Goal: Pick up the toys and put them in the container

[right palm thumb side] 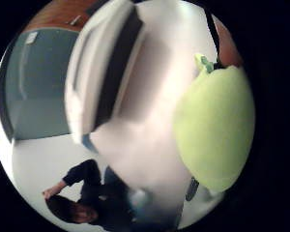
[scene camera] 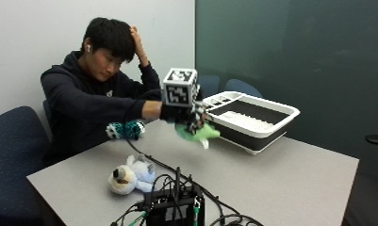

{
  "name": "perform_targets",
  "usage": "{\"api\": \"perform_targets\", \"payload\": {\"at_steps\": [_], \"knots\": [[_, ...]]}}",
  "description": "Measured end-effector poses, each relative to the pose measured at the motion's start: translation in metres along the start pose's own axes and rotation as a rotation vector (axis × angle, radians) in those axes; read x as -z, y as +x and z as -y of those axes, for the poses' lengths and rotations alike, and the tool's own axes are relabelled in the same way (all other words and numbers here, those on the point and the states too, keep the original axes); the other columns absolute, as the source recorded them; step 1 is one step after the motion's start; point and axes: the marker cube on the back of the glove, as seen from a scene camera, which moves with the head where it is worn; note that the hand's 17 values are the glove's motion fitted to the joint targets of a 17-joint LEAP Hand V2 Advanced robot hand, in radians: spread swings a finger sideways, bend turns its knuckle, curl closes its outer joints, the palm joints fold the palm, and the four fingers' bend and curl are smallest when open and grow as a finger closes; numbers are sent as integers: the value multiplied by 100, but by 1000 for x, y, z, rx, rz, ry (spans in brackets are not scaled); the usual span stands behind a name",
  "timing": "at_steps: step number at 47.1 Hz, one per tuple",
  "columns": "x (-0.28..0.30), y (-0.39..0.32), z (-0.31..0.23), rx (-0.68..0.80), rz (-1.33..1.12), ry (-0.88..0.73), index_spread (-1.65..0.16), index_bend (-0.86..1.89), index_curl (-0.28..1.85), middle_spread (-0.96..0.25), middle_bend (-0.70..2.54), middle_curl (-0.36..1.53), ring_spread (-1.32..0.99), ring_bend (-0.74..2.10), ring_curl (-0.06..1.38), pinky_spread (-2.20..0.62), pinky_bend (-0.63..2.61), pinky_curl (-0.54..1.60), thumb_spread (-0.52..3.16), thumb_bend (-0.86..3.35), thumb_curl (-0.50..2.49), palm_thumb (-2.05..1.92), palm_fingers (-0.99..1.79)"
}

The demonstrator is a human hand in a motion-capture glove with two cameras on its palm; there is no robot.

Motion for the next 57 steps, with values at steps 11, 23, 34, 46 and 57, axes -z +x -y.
{"api": "perform_targets", "payload": {"at_steps": [11,23,34,46,57], "knots": [[113,-93,51,146,34,198,-44,65,46,-25,86,40,-44,112,50,-39,97,44,40,42,64,77,102],[36,-121,90,110,31,-13,-40,31,50,-24,80,45,-35,91,51,-29,115,53,55,27,63,54,-9],[67,-61,6,-78,8,130,-31,19,38,-2,27,30,-8,30,29,-4,101,42,98,9,49,31,-22],[94,122,-118,-527,-24,9,-29,15,37,2,18,30,1,17,24,4,90,37,126,6,43,26,-15],[33,185,-157,-680,11,-141,-30,17,36,2,9,25,5,13,21,8,96,38,127,-4,37,14,-23]]}}
